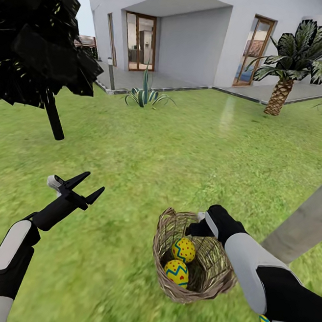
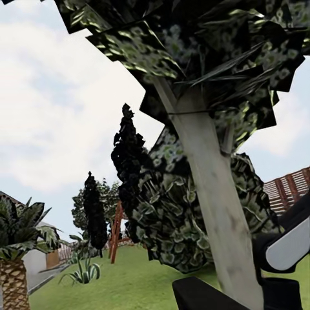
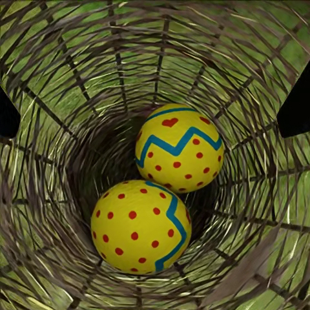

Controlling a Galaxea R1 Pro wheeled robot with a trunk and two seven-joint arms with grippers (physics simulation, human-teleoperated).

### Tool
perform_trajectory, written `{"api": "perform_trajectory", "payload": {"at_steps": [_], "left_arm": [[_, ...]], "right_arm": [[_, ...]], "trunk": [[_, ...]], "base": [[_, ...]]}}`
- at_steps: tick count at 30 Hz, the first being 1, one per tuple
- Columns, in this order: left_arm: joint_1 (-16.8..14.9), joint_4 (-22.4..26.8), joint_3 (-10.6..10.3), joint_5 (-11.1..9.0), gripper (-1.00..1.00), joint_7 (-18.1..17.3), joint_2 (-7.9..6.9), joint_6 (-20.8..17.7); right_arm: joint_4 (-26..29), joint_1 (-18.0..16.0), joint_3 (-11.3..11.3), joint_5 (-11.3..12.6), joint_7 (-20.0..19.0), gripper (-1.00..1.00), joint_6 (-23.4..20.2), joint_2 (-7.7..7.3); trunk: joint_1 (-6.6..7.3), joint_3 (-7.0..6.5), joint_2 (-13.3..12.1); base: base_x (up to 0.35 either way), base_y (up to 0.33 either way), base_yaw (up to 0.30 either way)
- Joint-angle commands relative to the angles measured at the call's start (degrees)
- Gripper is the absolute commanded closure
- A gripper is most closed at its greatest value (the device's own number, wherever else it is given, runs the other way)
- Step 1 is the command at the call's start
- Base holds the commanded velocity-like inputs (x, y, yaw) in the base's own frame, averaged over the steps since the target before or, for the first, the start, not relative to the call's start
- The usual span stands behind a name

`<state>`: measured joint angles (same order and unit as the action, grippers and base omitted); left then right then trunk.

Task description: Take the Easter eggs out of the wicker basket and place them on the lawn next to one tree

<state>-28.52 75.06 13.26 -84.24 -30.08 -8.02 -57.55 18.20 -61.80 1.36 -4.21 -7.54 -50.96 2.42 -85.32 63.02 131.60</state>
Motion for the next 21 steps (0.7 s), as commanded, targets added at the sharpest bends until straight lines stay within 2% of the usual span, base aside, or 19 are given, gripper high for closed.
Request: {"api": "perform_trajectory", "payload": {"at_steps": [1, 7, 21], "left_arm": [[-0.04, -0.02, 0.06, 0.13, -1.0, -0.25, 0.01, -0.32], [-0.04, -0.06, 0.02, 0.13, -1.0, -0.25, 0.02, -0.37], [-0.04, -0.07, 0.07, 0.13, -1.0, -0.25, -0.07, -0.42]], "right_arm": [[0.08, 0.03, 0.15, -0.46, -0.44, -1.0, -0.19, 0.02], [0.0, 0.1, 0.14, -0.53, -0.3, -1.0, -0.07, 0.6], [0.06, 0.19, 0.22, -0.84, -0.4, -1.0, 0.89, 0.51]], "trunk": [[-0.21, 0.23, 0.43], [-1.53, 1.31, 2.84], [-4.61, 3.82, 8.46]], "base": [[0.0, 0.0, 0.0], [0.0, 0.0, 0.0], [0.0, 0.0, 0.0]]}}
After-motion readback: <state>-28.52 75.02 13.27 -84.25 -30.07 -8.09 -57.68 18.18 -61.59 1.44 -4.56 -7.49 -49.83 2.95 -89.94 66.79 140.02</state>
